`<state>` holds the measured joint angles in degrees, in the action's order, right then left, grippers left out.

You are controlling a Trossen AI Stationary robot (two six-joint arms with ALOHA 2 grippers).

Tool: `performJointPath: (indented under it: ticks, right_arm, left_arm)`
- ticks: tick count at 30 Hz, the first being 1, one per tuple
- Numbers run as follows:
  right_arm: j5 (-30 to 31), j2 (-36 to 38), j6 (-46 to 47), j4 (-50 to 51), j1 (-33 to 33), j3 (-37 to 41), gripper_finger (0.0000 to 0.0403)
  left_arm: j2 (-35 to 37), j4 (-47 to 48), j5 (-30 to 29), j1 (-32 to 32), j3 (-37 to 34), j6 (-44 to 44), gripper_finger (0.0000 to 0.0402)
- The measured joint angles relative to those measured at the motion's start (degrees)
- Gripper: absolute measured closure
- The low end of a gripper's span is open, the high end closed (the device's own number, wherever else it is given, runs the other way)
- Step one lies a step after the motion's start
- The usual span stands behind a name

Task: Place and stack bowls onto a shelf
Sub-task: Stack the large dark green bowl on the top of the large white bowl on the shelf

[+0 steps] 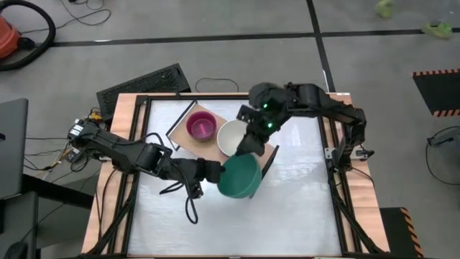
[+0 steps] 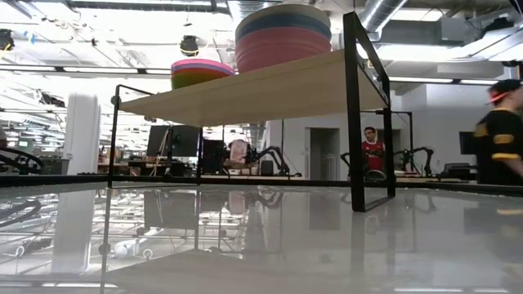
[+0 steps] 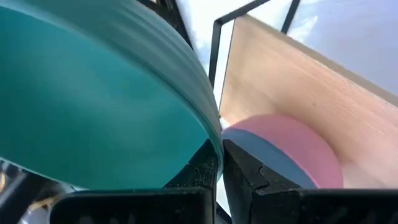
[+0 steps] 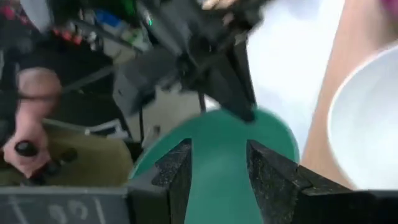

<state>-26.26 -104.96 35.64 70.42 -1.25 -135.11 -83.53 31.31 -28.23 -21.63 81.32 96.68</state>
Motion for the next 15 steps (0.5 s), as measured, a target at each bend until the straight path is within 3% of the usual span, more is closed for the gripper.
performJointPath:
  ticks: [4,10,15]
  right_arm:
    - [1.89,1.62,0.34,-5.13,-1.84,-0.01,0.0227]
    - [7.05,7.74,0.7,-4.1,-4.48,0.24,0.0227]
    - [13.83,13.43,0.08,-4.07,-4.94,0.22,0.0227]
  left_arm:
    - [-0.02,-0.18,-4.69,-0.05,0.0,-7.19,0.0401]
    - [0.56,1.08,-15.99,2.6,-0.02,-16.48,0.0401]
    - [2.8,5.26,-15.64,6.47,-0.04,-18.68,0.0401]
